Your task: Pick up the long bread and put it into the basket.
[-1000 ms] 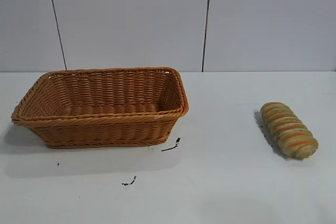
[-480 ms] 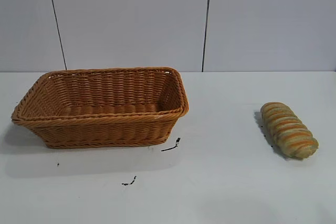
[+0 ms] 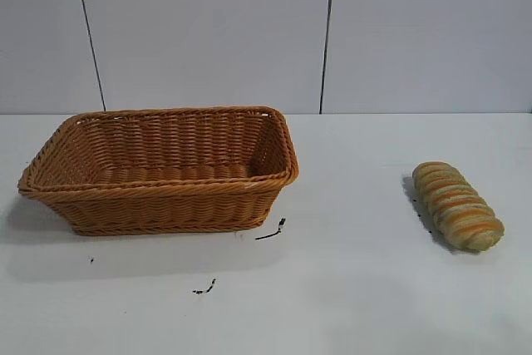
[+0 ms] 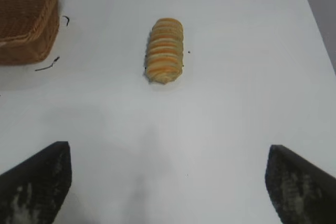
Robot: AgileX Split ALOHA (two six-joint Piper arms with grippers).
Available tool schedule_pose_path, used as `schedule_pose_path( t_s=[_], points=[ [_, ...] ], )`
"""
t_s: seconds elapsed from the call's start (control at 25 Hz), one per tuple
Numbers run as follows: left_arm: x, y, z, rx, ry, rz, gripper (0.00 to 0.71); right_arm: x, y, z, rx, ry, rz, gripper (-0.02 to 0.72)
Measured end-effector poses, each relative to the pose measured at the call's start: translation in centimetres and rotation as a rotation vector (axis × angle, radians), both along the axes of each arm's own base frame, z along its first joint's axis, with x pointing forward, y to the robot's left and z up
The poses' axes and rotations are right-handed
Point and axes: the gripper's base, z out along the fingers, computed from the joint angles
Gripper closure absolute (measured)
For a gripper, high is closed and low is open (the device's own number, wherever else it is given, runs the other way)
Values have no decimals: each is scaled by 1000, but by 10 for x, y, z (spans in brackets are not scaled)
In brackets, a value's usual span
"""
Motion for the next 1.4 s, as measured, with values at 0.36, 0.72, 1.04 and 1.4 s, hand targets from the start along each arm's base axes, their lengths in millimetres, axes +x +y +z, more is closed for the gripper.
schedule_pose_path(
  t_s=[0.36, 0.72, 1.04, 1.4],
  points=[
    [0, 0, 0, 0, 0, 0, 17, 132, 5, -14, -16, 214, 0, 13],
    [0, 0, 0, 0, 0, 0, 17, 232, 29, -41, -63, 272, 82, 13],
    [0, 0, 0, 0, 0, 0, 17, 278, 23, -71, -50, 345, 37, 13],
    [0, 0, 0, 0, 0, 0, 17, 291, 20, -128, -52, 478, 46, 13]
  ],
)
